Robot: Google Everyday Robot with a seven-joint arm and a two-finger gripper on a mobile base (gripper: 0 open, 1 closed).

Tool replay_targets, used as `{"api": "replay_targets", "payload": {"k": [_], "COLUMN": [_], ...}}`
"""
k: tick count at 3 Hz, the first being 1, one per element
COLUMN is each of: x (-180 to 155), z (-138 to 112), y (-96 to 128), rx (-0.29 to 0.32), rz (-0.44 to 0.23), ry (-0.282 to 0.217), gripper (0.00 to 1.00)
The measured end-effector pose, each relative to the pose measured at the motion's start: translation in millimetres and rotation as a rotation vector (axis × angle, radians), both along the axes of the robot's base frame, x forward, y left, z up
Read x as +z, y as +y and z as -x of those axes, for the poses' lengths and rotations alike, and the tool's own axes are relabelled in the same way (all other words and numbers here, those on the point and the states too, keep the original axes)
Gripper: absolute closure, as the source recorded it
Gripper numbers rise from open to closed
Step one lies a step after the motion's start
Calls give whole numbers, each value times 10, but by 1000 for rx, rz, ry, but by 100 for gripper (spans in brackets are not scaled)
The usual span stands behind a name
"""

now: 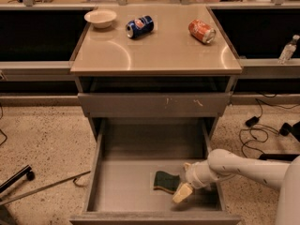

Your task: Pick sponge from middle drawer and place on counter

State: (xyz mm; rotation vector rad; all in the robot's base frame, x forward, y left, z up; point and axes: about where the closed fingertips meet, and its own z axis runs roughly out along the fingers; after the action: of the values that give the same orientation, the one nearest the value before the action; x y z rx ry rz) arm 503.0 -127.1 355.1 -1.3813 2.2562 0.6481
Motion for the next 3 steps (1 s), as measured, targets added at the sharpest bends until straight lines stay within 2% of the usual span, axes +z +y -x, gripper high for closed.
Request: {"api": "replay_targets", "payload": {"k": [2, 3], "x": [-150, -156], "z": [87, 97], "y": [315, 472], "rx": [54, 66], "rz": [-6, -8], "ry": [13, 1], "gripper": [0, 0]}}
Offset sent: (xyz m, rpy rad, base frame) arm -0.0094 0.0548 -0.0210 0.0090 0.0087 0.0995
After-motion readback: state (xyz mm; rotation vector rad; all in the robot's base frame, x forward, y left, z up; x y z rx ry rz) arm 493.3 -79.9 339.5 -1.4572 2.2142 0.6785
